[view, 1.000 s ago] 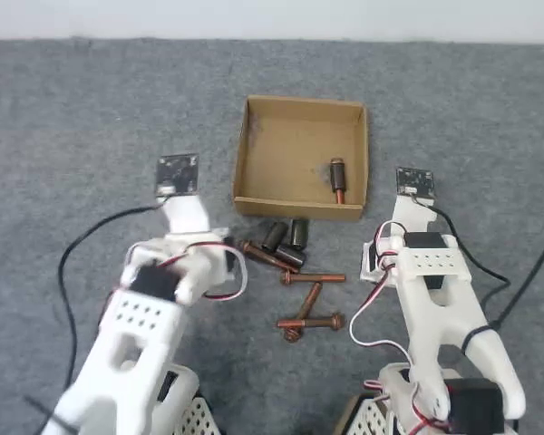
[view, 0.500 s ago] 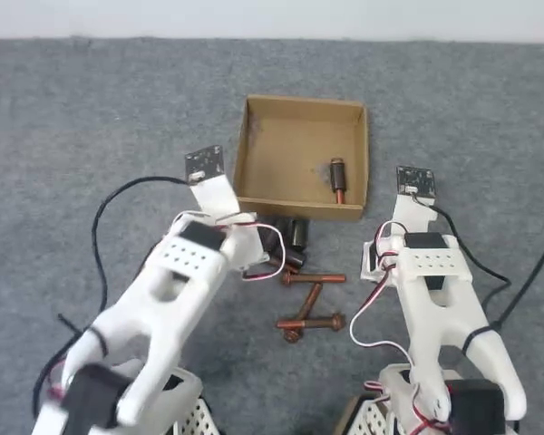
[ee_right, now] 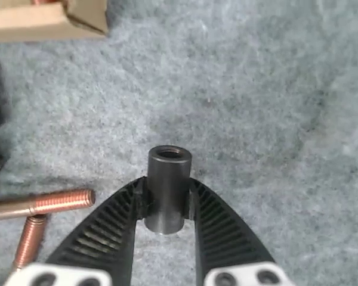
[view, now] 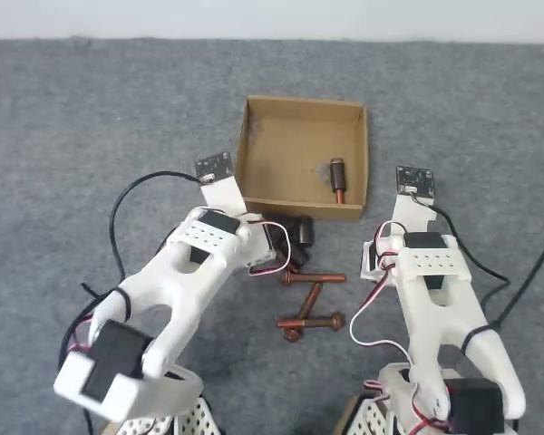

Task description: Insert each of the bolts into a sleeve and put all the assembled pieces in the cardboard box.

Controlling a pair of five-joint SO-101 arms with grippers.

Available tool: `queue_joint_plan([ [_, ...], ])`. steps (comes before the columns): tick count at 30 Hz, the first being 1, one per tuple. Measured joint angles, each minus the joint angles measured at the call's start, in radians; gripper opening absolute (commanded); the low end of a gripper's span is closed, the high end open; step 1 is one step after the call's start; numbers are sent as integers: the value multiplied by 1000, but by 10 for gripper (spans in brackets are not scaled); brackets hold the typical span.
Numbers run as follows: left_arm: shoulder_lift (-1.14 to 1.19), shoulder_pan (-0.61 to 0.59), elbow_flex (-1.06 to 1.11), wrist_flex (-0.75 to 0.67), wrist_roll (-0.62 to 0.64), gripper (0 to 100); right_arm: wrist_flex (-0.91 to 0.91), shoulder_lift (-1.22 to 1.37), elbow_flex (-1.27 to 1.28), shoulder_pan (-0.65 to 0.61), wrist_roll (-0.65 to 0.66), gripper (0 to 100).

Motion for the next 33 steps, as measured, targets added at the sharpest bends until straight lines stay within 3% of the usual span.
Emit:
queue_joint_plan([
  [15,-72,2,0,5,46,195,0,2,0,0,0,7],
  [21,-74,2,48,-104,46,194,0,2,0,0,0,7],
  [28,-66,2,49,-129,46,83,0,2,0,0,0,7],
  [33,58,-15,-15,-144,51,73,0,2,0,0,0,7],
])
